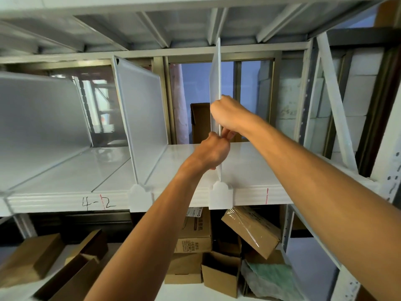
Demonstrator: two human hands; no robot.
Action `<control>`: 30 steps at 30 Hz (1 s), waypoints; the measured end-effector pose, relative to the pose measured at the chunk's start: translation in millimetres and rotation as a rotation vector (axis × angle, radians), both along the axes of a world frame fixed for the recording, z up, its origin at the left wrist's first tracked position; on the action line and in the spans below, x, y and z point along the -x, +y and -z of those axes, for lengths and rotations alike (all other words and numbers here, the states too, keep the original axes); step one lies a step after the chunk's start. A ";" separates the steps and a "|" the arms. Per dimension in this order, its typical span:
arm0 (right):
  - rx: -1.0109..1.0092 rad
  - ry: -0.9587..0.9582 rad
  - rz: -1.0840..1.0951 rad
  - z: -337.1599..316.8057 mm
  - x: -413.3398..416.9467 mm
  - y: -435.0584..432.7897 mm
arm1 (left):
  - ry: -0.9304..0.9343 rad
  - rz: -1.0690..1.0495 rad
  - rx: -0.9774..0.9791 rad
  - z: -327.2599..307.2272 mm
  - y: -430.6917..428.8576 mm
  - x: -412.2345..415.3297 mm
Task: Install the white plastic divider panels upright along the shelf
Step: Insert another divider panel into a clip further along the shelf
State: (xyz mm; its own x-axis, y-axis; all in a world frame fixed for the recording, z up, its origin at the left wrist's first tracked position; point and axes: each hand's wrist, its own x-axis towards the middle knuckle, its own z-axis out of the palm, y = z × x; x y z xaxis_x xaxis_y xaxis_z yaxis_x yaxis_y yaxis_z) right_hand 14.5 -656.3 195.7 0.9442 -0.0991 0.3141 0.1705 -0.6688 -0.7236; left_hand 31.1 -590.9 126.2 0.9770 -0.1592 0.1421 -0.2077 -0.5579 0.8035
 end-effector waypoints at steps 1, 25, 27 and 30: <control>-0.004 0.000 0.018 -0.2 0.5 1.4 | -0.012 0.006 -0.007 1.6 0.3 -1.3; 0.037 -0.067 0.018 5.6 -2.3 -2.0 | -0.110 0.044 -0.045 14.3 -0.4 -12.7; 0.079 -0.097 0.031 6.7 -8.1 -1.5 | -0.085 0.056 -0.017 14.3 0.6 -13.1; 0.091 -0.134 0.039 8.3 -19.1 1.8 | 0.017 0.057 0.024 11.6 1.6 -16.5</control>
